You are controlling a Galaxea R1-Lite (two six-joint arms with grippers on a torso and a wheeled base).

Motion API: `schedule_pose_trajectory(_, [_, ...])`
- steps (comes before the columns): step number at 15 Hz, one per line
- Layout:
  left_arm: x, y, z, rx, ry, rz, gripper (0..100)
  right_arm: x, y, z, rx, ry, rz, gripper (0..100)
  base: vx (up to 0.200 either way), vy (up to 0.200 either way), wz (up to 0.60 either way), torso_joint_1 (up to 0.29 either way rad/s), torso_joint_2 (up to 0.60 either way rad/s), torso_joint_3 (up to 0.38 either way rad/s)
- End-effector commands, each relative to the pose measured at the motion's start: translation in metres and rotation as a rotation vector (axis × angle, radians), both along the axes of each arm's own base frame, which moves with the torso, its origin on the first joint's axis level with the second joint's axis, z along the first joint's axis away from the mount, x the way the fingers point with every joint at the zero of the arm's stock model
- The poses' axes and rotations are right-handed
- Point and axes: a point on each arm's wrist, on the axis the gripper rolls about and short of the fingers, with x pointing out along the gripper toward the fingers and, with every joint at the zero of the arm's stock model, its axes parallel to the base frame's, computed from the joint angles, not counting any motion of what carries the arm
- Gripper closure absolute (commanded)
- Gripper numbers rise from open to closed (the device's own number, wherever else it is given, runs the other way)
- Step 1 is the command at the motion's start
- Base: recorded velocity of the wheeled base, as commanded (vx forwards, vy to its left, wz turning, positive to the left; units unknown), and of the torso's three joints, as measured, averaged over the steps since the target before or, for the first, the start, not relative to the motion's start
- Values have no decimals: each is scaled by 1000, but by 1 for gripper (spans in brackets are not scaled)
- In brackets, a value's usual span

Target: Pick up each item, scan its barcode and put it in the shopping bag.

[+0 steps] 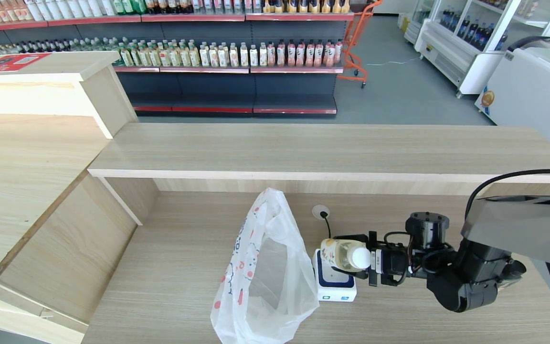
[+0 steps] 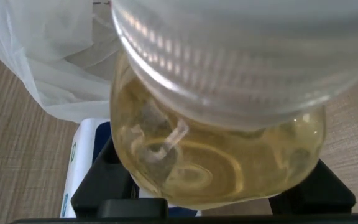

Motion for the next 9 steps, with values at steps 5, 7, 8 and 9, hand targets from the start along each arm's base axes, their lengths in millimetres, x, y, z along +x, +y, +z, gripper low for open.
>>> schedule_pose_trajectory(5, [0,0,0,0,0,0,0,-19,-29,66,114,87,-105,100,0,0,0,0,0,0])
schedule_pose_trajectory(7, [0,0,0,0,0,0,0,-38,-42,95,182,161,-150,100,0,0,0,0,0,0])
schedule_pose_trajectory(8, [0,0,0,0,0,0,0,-63,-50,110,224,225,-178,100,0,0,0,0,0,0])
schedule_pose_trajectory(9, [0,0,0,0,0,0,0,-83,-53,121,256,283,-193,100,0,0,0,0,0,0])
